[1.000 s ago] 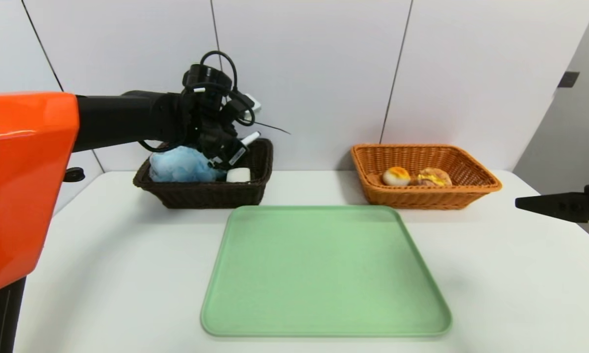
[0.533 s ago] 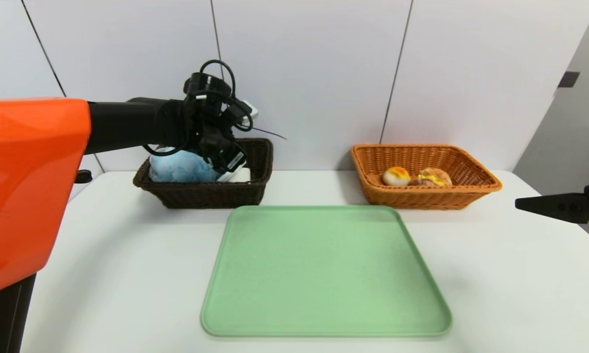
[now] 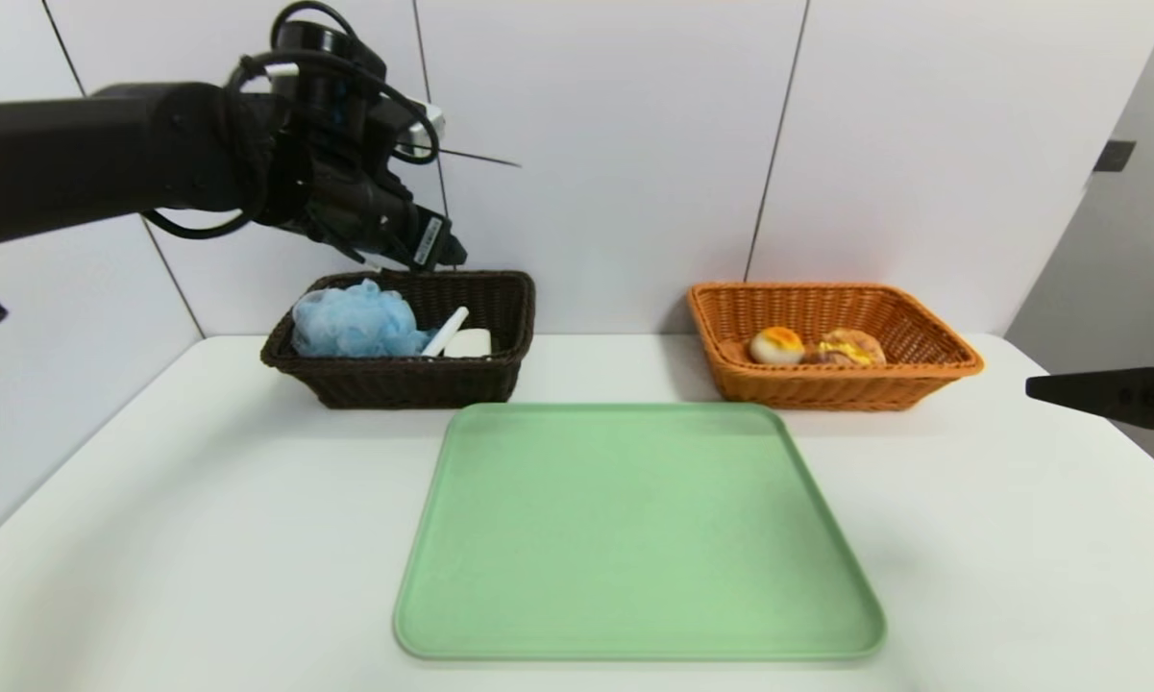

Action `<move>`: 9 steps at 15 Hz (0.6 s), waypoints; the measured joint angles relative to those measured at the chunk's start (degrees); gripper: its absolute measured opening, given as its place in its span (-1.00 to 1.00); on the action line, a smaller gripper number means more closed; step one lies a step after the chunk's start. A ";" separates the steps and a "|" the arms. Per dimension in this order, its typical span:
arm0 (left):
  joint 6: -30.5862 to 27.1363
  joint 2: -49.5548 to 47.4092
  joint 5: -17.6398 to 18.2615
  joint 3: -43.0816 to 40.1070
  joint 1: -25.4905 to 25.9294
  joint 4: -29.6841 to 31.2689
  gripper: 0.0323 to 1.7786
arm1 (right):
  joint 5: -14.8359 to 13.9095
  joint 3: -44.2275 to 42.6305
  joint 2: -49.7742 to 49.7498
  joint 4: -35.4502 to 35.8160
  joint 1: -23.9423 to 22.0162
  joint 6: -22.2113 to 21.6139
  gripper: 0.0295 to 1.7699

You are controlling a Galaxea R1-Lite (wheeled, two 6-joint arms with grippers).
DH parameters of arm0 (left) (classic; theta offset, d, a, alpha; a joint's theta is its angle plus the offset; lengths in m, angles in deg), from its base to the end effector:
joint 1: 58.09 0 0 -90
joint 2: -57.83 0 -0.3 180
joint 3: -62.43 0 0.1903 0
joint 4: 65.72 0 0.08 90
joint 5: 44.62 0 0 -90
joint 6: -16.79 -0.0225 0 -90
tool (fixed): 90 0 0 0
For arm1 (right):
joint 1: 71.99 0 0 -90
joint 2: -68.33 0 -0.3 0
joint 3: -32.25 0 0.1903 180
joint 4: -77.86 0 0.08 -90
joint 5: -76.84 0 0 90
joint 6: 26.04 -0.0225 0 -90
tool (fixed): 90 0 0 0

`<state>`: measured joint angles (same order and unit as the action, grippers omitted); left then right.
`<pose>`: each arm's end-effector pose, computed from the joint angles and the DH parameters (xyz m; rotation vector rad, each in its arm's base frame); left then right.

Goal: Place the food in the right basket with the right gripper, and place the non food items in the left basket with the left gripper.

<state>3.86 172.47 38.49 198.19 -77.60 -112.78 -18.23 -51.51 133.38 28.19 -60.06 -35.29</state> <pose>0.3729 -0.1292 0.2965 0.3247 0.4162 -0.2659 0.1389 0.0273 0.2804 0.0775 0.5424 0.0733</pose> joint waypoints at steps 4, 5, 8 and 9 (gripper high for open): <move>13.00 -9.29 -0.33 -0.77 -0.06 -12.07 0.73 | 0.17 -0.60 -2.05 -0.11 0.10 0.22 0.92; 16.01 -11.73 -0.90 -1.35 -0.11 -14.47 0.75 | 0.17 -0.55 -2.71 -0.13 0.10 0.27 0.92; 22.92 -19.77 -5.42 -6.95 -0.17 -18.49 0.80 | -0.11 -0.18 -5.38 -0.30 0.10 0.72 0.92; 23.88 -22.80 -7.41 -10.03 -0.17 -18.75 0.82 | -0.11 -0.07 -6.42 -0.60 0.10 1.51 0.92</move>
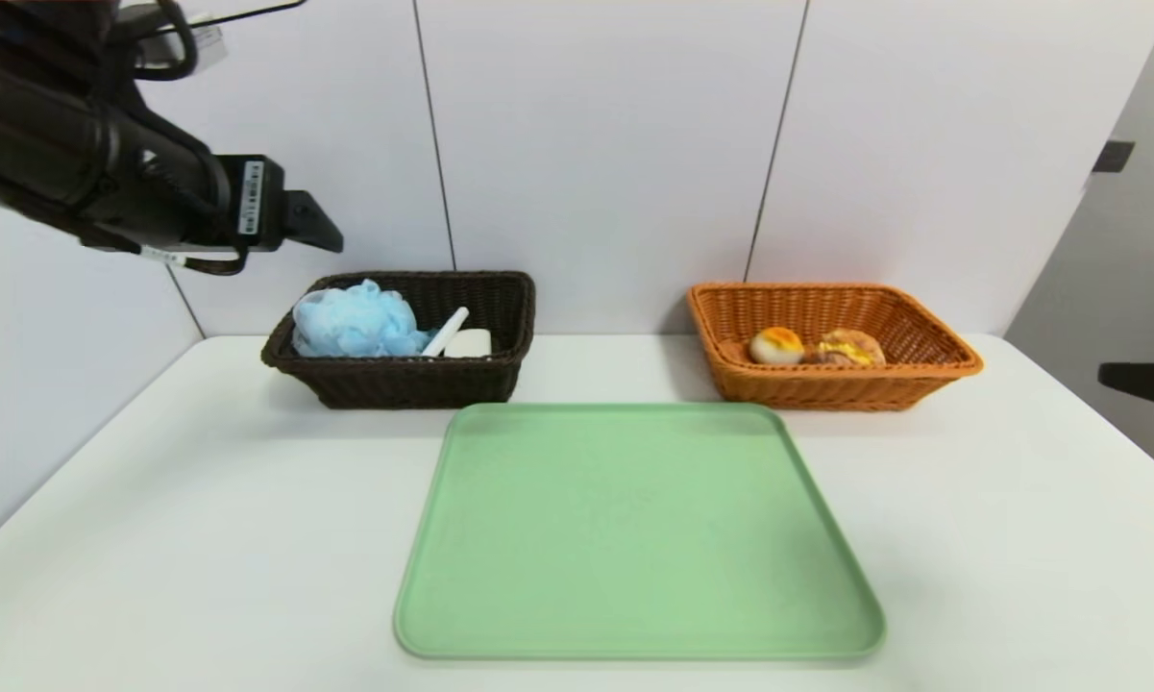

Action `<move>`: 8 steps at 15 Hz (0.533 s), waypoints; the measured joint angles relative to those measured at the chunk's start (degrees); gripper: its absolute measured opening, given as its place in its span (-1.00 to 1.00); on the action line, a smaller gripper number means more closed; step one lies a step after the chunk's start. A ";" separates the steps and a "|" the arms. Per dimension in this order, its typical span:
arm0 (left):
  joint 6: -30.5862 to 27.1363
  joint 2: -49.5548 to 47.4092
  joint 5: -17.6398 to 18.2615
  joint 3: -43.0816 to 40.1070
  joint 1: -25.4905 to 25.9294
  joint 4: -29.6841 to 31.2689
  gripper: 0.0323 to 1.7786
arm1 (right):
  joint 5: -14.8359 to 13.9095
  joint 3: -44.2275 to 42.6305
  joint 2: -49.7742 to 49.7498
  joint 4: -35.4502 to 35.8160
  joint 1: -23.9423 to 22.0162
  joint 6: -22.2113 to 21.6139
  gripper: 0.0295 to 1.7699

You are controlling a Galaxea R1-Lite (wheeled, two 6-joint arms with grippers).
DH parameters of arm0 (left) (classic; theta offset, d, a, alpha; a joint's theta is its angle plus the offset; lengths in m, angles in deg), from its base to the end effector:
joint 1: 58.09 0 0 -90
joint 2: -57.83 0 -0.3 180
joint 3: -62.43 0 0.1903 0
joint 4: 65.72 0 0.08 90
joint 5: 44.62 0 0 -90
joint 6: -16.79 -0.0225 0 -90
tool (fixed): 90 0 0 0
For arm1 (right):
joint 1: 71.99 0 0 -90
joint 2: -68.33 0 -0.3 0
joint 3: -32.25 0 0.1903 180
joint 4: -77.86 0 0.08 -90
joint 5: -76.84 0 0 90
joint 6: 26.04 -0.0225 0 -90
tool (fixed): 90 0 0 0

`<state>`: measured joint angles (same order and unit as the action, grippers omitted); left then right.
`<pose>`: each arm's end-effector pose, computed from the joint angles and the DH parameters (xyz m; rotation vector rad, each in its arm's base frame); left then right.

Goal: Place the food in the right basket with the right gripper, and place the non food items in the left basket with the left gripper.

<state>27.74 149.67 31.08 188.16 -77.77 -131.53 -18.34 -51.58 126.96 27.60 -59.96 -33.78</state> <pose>0.2410 -0.0803 0.3521 -0.0236 0.5387 -0.0401 0.1068 0.0207 0.2938 0.0673 0.4397 0.0882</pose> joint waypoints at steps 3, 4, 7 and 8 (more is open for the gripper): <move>0.76 -9.07 -2.60 -9.70 -0.02 0.09 0.85 | -0.16 1.93 -3.89 -0.23 -0.29 1.55 0.92; 0.85 -11.82 -2.95 -12.51 0.20 0.15 0.86 | -0.16 2.89 -5.46 -0.26 -0.55 1.79 0.92; 1.05 -19.71 -3.33 -20.75 2.82 0.45 0.88 | -0.11 5.81 -10.18 -0.26 -1.01 2.49 0.92; 1.05 -22.39 -3.33 -23.61 3.75 0.52 0.88 | 0.04 7.27 -11.97 -0.11 -1.10 3.25 0.92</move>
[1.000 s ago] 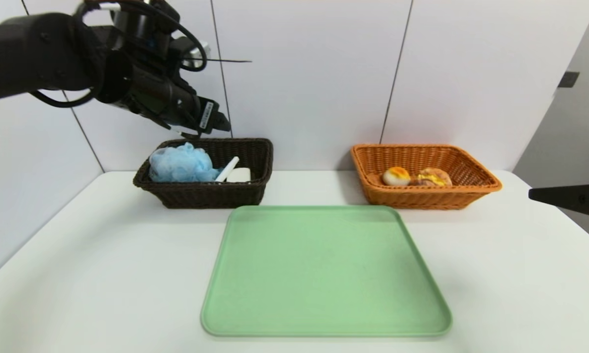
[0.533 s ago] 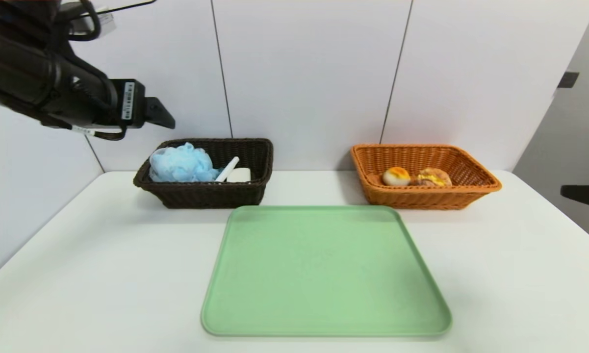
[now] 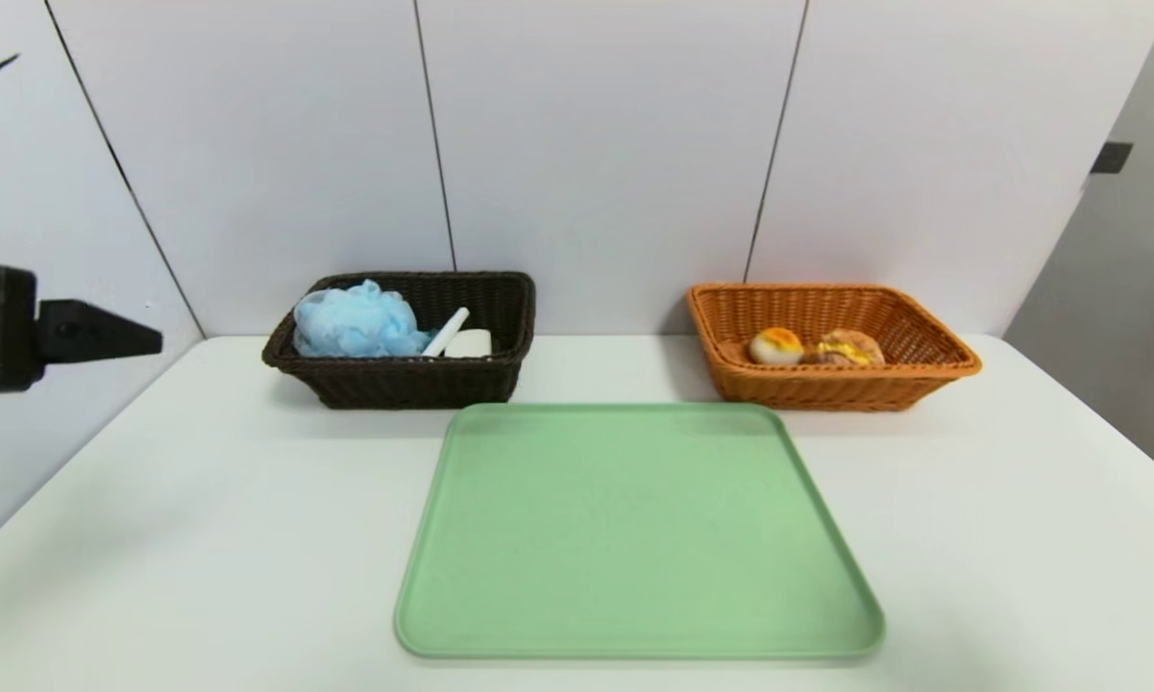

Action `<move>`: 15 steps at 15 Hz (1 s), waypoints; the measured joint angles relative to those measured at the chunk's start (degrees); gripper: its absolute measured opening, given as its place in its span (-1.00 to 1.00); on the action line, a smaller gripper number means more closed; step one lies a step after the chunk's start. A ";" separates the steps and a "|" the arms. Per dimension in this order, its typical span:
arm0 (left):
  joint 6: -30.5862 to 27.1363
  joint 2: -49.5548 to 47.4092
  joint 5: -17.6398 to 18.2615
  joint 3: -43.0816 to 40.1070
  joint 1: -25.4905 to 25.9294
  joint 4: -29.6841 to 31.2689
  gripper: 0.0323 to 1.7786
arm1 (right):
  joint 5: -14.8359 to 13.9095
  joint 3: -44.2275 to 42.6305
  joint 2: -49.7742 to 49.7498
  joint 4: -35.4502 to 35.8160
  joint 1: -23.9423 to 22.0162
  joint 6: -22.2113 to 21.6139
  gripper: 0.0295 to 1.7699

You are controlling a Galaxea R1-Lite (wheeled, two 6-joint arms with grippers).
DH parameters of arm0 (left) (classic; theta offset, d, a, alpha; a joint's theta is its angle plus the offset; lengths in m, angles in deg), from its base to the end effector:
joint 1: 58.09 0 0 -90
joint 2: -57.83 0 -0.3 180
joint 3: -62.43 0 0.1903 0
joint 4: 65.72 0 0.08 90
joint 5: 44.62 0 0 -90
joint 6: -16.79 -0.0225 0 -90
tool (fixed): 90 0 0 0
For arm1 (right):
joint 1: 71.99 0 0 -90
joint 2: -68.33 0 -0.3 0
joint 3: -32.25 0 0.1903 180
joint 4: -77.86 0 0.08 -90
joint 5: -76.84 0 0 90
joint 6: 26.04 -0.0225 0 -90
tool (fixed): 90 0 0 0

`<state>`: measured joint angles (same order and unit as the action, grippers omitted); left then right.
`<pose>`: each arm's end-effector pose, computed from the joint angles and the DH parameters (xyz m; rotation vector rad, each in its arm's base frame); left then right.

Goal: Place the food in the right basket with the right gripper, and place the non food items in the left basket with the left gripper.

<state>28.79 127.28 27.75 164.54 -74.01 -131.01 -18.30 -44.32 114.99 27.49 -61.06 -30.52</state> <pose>0.1368 -0.0319 0.3289 -0.0398 0.5387 0.0858 0.0544 0.0085 0.2773 0.0274 0.3573 0.0861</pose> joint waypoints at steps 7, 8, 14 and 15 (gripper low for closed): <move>-0.96 -22.30 0.24 -22.86 8.22 1.85 0.90 | 0.49 8.85 -10.50 0.46 -1.16 2.58 0.92; -1.16 -25.65 0.29 -26.20 9.42 2.65 0.90 | 0.51 9.83 -11.81 0.51 -1.34 2.65 0.92; -1.38 -41.42 0.55 -40.83 13.58 3.86 0.90 | 2.95 15.12 -19.68 0.52 -3.63 3.41 0.92; -1.38 -43.63 0.49 -42.81 13.92 3.86 0.90 | 4.60 16.52 -21.21 0.52 -4.27 3.50 0.92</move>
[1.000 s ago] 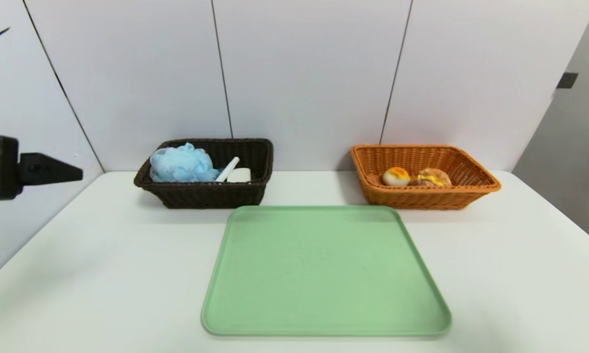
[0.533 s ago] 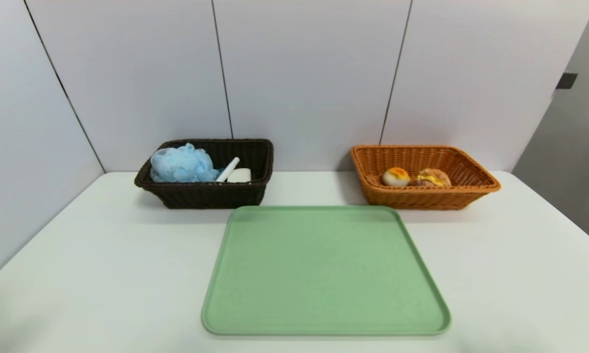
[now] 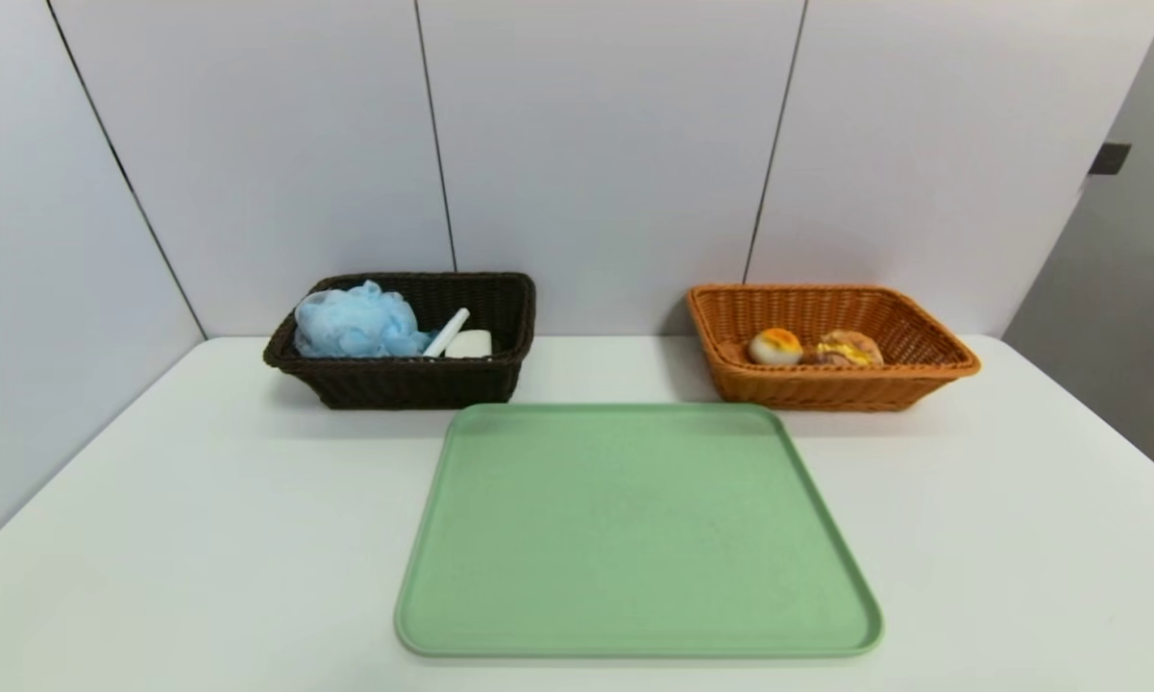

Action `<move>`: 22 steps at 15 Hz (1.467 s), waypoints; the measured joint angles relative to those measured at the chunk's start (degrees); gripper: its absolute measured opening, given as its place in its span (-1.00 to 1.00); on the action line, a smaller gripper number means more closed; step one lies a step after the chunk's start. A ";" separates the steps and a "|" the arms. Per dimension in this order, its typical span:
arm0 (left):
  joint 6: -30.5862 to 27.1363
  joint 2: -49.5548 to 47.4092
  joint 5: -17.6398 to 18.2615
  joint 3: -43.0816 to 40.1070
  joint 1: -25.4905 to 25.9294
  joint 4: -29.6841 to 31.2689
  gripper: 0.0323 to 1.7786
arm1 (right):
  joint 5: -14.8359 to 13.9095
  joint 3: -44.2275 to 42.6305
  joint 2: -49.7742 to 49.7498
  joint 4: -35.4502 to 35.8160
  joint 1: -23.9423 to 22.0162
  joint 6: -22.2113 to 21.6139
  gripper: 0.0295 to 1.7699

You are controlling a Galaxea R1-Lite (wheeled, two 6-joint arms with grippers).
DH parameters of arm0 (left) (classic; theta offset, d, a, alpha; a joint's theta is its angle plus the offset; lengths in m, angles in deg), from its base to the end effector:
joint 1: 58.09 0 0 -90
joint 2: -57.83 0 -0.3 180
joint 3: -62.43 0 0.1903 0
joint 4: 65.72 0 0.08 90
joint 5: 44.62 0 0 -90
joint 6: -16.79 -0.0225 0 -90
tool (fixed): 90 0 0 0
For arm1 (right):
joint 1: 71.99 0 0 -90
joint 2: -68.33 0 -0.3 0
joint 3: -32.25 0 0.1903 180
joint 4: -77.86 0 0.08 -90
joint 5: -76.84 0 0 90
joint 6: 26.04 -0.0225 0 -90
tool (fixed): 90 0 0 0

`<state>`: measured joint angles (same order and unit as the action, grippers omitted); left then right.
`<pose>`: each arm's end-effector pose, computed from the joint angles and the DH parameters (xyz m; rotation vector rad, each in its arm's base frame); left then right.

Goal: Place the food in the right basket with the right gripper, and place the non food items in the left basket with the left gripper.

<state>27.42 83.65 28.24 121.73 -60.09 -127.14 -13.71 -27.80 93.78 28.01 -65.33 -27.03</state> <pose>-0.0214 0.0074 0.1881 -0.0996 0.4562 0.3026 -0.0152 -0.0020 0.2100 0.0004 0.2667 0.1037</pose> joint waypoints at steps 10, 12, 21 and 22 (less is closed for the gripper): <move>-5.67 -15.32 0.09 -12.48 1.10 -0.63 0.90 | 7.74 11.43 -15.58 -0.41 -6.01 0.46 0.92; -6.64 -18.33 0.48 -14.71 1.21 -0.22 0.90 | 8.05 14.28 -19.93 -0.01 -6.40 0.69 0.92; -9.79 -25.80 5.13 -24.17 1.58 18.85 0.90 | 0.52 34.65 -25.47 27.90 -6.67 4.01 0.92; -10.28 -25.82 5.99 -26.32 1.58 23.41 0.90 | 0.62 35.58 -25.51 29.98 -6.67 4.14 0.92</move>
<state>17.14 57.83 34.22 95.41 -58.51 -103.74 -13.09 7.79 68.26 57.99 -71.99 -22.88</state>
